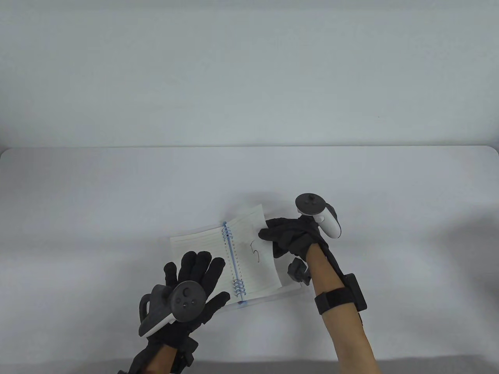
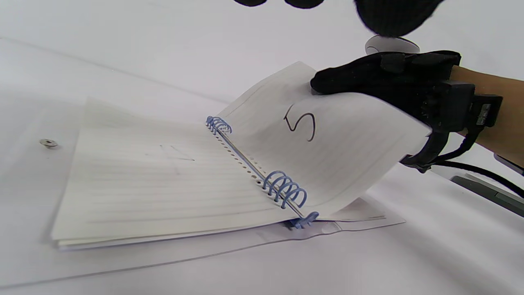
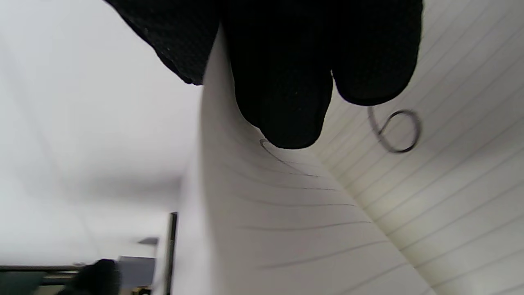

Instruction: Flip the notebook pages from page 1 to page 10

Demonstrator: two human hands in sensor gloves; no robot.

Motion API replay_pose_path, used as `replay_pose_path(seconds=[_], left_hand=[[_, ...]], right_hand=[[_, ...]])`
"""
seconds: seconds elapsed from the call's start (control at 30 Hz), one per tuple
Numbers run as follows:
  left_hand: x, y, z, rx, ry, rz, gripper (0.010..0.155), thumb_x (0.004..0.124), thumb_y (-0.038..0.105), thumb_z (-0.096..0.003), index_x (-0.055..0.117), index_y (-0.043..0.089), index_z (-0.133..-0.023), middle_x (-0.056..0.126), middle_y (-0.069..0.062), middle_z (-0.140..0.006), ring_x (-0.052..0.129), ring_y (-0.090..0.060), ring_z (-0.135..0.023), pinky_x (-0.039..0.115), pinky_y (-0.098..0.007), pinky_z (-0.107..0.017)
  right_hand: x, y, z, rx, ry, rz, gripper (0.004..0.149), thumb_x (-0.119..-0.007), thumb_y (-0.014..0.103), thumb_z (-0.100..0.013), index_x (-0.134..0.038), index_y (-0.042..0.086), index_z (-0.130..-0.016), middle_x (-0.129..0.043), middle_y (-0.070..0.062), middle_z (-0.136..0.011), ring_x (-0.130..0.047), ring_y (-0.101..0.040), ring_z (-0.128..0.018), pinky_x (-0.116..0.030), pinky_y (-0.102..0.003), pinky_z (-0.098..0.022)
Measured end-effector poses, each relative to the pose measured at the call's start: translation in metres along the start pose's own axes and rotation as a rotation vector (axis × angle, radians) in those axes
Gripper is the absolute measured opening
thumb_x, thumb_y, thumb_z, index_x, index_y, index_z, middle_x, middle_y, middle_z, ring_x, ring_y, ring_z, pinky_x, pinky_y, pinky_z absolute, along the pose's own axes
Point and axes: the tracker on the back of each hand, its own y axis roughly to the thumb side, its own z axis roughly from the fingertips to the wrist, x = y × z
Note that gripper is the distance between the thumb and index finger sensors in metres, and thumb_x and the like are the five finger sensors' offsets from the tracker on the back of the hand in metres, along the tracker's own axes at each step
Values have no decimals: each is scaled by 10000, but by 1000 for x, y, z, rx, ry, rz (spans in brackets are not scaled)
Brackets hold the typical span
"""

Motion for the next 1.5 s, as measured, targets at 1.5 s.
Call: replay_pose_path(seconds=[1.5], left_hand=[[-6,-4,4,0,56,25,774,527,661,-584,163,414,-1221,143,5,-1322,80,-333,-1222,20,-595,-800]], right_hand=[[-90,42,-37,67,-22,175,746,-713,477,-608,-457,-12,-1110,-717,-244,-1000,-874,-368,-760,-725,-540,-532]])
